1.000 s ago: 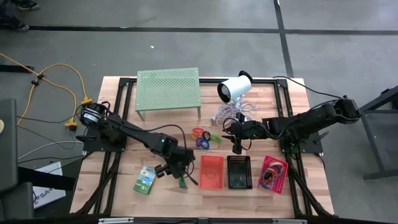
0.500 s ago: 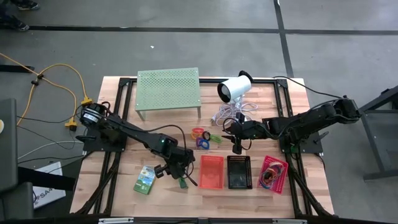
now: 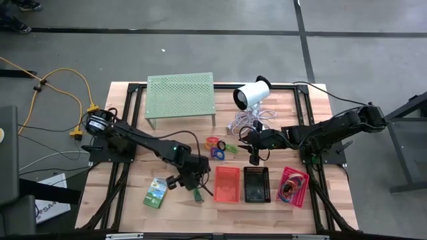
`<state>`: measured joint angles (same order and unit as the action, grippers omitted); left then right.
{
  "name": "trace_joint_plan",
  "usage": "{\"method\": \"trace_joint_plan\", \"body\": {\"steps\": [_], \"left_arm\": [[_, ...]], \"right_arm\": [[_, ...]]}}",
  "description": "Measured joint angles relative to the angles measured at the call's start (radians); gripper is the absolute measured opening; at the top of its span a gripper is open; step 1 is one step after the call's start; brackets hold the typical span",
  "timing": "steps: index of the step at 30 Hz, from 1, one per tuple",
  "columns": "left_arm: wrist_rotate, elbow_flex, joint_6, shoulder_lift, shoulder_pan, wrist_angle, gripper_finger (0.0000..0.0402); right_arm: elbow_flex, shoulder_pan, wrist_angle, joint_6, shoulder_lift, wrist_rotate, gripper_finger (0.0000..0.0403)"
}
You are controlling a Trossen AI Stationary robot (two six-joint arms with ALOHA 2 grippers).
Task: Pick & Place Office Desk Supplies
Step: Put the right crayon box into the orange basket
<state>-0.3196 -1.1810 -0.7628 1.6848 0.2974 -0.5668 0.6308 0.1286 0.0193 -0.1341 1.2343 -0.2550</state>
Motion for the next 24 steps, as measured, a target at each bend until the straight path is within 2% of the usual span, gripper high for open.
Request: {"method": "trace_joint_plan", "body": {"steps": [13, 24], "left_arm": [[0.039, -0.008, -0.053, -0.117, -0.050, 0.010, 0.0119], [0.043, -0.010, -0.139, -0.140, -0.076, 0.034, 0.0119]], "right_arm": [[0.000, 0.000, -0.001, 0.000, 0.000, 0.000, 0.0107], [0.000, 0.000, -0.001, 0.000, 0.000, 0.000, 0.0107]]}}
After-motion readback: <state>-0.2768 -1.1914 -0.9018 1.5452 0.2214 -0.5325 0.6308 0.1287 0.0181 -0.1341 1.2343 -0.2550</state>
